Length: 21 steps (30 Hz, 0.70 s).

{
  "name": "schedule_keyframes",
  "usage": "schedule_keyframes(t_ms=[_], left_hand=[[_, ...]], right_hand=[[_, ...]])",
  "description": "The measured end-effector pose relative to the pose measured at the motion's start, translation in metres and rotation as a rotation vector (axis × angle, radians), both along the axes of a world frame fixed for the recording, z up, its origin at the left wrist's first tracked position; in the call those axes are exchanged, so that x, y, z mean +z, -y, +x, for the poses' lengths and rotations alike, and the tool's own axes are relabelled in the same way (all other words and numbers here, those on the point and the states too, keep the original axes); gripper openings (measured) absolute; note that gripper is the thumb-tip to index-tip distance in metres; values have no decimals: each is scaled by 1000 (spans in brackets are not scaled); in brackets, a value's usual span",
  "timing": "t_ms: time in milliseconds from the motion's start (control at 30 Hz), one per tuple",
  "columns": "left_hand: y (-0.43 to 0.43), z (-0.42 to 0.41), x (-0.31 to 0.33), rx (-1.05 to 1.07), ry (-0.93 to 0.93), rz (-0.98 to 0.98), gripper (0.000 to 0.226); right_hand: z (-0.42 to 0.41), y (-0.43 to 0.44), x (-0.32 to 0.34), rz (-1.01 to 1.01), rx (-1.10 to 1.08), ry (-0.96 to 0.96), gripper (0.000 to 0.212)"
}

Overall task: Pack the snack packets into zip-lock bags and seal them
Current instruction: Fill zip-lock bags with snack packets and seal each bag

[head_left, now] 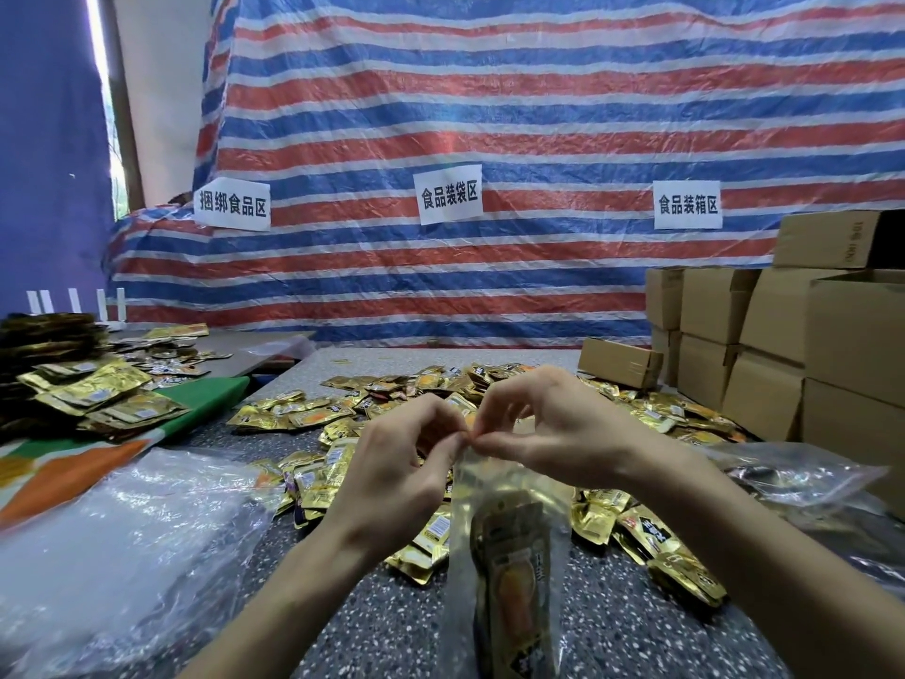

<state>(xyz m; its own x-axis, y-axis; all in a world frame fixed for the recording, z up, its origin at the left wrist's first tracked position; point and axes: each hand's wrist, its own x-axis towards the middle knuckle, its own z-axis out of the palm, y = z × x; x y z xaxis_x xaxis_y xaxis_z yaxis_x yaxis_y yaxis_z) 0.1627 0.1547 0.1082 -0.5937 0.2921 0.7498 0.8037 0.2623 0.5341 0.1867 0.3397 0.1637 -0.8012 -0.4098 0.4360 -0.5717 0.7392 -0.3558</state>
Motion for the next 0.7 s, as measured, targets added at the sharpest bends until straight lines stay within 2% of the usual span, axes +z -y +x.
schedule_keyframes(t_ms=[133, 267, 367, 500, 700], left_hand=[[2, 0, -1, -14, 31, 4, 22], [2, -1, -4, 3, 35, -3, 19], [2, -1, -4, 19, 24, -9, 25], [1, -3, -3, 7, 33, -16, 16], [0, -3, -4, -36, 39, -63, 11]], right_hand=[[2, -4, 2, -52, 44, 79, 12], [2, -8, 2, -48, 34, 116, 9], [2, -6, 1, -3, -5, 96, 9], [1, -6, -1, 58, -58, 39, 6], [2, -9, -4, 11, -27, 60, 10]])
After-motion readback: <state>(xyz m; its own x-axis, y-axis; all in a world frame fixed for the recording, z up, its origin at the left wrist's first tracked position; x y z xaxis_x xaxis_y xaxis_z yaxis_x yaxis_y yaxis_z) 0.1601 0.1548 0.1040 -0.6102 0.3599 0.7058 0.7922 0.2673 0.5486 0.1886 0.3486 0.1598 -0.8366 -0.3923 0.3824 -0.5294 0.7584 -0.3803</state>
